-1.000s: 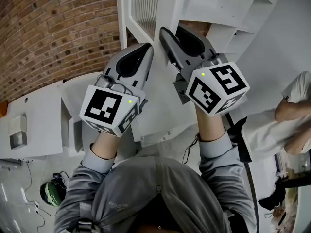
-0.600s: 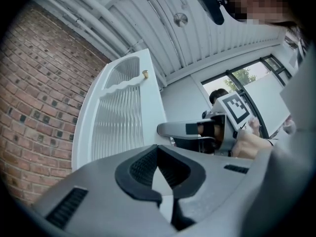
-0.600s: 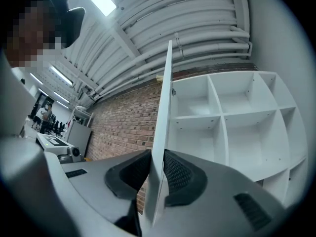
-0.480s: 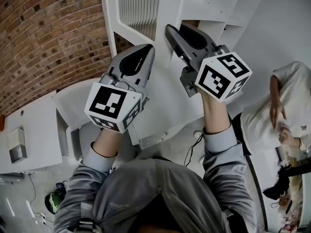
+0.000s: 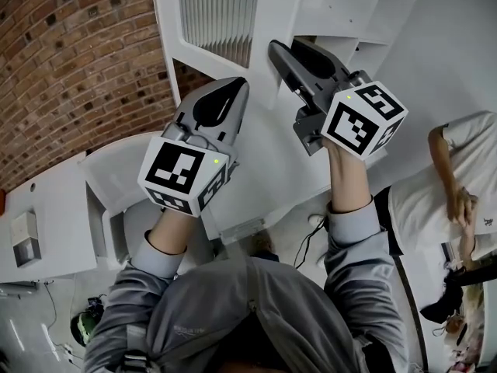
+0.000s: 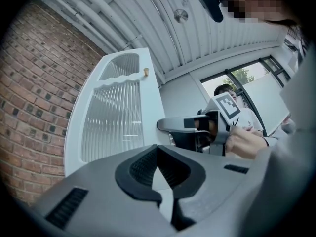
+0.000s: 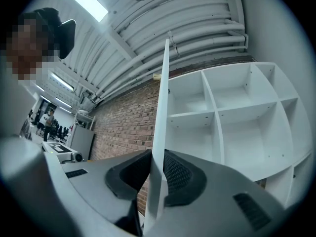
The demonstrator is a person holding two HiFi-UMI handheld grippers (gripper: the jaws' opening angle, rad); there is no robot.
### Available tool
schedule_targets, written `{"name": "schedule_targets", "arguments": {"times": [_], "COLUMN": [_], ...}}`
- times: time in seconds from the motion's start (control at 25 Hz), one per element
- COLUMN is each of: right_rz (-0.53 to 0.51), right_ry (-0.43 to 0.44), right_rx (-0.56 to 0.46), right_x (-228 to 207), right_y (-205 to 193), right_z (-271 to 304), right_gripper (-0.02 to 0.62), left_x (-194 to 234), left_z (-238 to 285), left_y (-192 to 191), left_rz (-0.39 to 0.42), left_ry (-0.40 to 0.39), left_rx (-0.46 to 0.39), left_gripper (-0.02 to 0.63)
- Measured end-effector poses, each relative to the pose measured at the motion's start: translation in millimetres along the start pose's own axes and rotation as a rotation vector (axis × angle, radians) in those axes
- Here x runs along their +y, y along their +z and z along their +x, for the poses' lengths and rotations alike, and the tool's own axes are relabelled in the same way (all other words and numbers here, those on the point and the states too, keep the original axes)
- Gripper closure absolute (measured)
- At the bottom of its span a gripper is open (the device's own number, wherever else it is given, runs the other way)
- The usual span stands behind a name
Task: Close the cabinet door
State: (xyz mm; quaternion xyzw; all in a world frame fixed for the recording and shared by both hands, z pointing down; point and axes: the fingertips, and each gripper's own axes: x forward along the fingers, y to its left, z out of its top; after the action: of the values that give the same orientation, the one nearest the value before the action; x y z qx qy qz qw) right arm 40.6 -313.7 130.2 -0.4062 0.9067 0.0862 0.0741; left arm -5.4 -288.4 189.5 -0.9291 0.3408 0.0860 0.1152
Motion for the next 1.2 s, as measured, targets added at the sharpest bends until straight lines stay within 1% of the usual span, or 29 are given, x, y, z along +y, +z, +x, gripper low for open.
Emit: {"name": "schedule_targets", "arguments": {"times": [0.28, 0.68, 1.2], "right_rz": [0.007, 0.03, 0.076], "right_ry": [0.043, 0.134, 0.231], "right_rx": [0.024, 0.012, 0.012], "right_x": [-26, -60, -127], "right_y": [-5, -11, -23], "right_z": [2, 7, 31], "right_gripper": [0.508, 0.506, 0.491], "left_x": [4, 15, 37], "left_z": [33, 74, 126], "left_y": [-13, -30, -50], "left_rz": [-0.005, -0.006, 0.021], "left_ry": [0.029, 0.077, 0.155], "left_rx": [-0.001, 0.012, 0.04], "left_gripper": [0.6, 0.6, 0.6]}}
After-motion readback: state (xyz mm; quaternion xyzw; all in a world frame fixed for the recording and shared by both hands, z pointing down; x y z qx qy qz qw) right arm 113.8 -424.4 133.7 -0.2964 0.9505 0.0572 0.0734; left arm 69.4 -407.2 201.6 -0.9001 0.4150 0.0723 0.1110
